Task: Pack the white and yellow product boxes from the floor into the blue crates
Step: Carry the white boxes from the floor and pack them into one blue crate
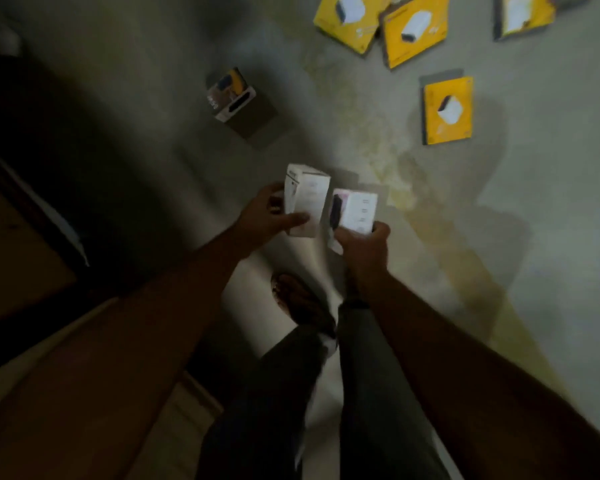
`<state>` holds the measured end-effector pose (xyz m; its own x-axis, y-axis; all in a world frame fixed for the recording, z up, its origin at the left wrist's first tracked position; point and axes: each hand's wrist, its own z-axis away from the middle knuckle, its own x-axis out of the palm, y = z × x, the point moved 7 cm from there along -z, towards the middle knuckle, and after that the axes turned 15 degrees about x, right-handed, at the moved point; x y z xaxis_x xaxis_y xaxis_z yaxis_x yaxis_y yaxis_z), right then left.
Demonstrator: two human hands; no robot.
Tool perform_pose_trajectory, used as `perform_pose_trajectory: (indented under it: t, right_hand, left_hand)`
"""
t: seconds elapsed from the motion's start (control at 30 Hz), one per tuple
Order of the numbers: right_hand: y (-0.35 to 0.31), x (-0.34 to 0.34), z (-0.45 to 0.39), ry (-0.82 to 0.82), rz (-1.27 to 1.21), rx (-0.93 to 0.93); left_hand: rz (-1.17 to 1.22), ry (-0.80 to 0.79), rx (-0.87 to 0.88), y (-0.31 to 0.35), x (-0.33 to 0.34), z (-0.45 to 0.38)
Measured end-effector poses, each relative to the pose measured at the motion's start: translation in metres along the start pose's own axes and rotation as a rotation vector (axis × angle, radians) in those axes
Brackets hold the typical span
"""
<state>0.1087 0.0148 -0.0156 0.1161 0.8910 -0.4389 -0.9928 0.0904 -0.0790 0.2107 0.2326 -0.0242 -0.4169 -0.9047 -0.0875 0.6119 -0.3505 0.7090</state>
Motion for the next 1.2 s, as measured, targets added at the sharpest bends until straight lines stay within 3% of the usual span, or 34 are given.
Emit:
perform_pose_trajectory:
  t: [0.3,0.43,0.6,0.73,0.87,1.2]
  right_hand:
    - [-0.009,-0.19,0.242,-0.205,-0.428,-0.121]
    - [0.002,-0.297,0.309,-0.094,-0.624,-0.209]
    - [0.071,-0.408,0.382,0.026,-0.964,-0.223]
    - [0.163,-0.454,0.427,0.12,-1.153,-0.249]
    - [0.281,-0.486,0.462,0.349,-1.357,-0.281]
    - [0.619,-0.457,0.547,0.678,-1.888,-0.019]
  left_hand:
    - [0.053,-0.368,0.097,0.275,0.096,0.199]
    - [0.051,-0.417,0.175,0.359,0.155,0.262]
    - [-0.046,-0.588,0.229,0.405,0.246,0.347]
    - [-0.183,-0.816,0.269,0.412,0.325,0.426]
    - [-0.327,-1.003,0.346,0.389,0.405,0.518]
    - [-0.7,-1.535,0.365,0.216,0.575,0.779]
